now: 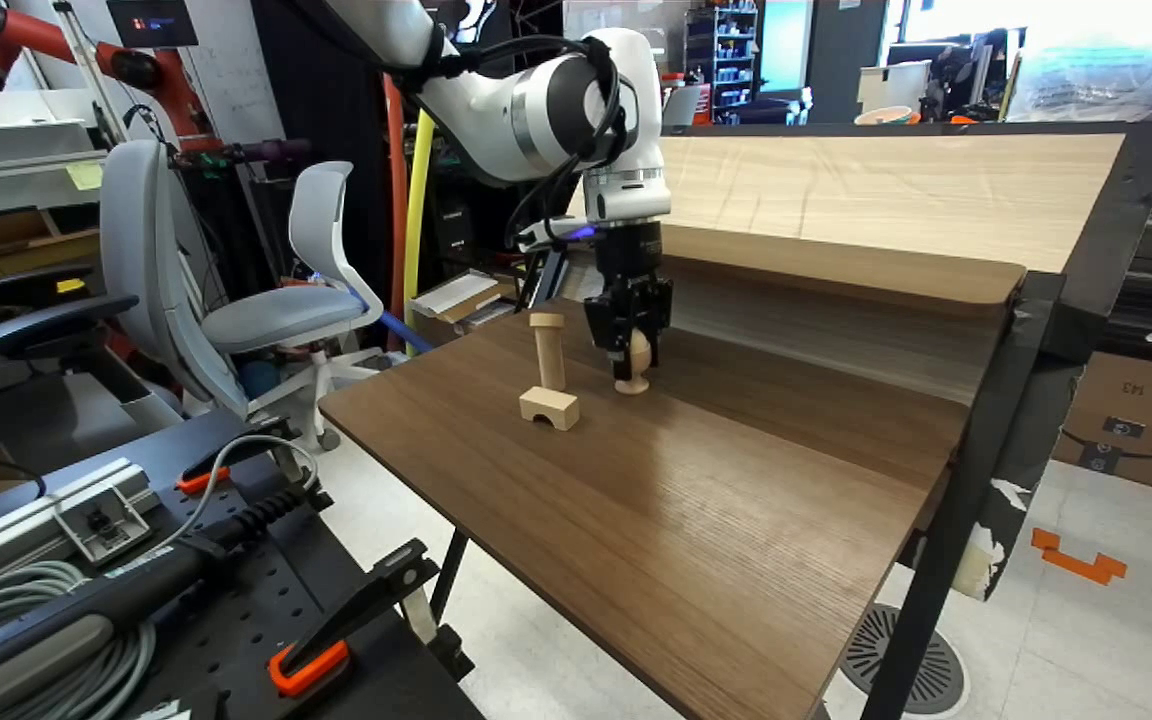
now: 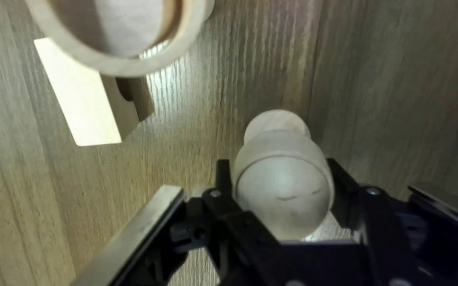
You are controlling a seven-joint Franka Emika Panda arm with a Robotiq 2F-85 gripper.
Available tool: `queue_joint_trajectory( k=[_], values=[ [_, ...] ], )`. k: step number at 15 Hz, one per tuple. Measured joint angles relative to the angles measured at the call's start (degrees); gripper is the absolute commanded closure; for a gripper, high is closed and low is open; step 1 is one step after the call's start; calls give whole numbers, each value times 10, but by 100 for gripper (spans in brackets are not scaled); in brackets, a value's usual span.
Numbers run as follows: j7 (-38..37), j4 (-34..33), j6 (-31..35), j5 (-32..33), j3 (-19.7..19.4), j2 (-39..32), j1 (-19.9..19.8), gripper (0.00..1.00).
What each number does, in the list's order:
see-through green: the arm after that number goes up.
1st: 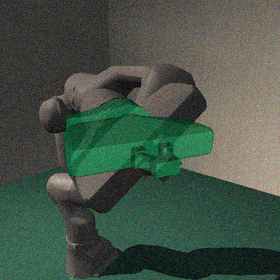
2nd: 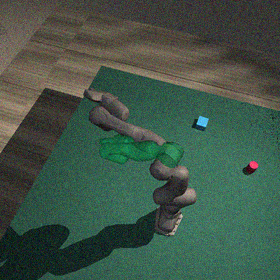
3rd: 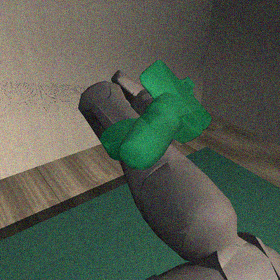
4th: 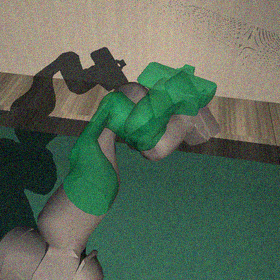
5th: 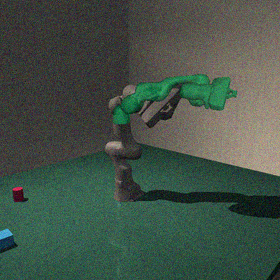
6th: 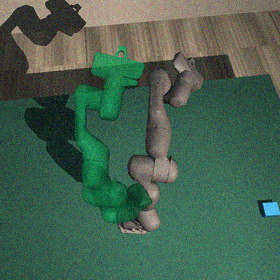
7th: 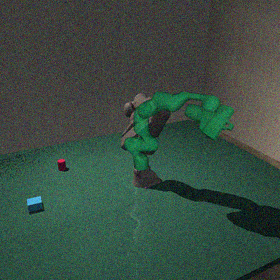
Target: Take the wooden object on the right and place it on the wooden block
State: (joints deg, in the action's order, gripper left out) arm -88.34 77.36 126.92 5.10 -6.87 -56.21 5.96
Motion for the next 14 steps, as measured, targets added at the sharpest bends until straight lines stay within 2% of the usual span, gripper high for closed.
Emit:
queue_joint_trajectory(
  k=[14],
  values=[
    [1, -9, 1, 0, -3, 18, 2, 72]
  ],
)
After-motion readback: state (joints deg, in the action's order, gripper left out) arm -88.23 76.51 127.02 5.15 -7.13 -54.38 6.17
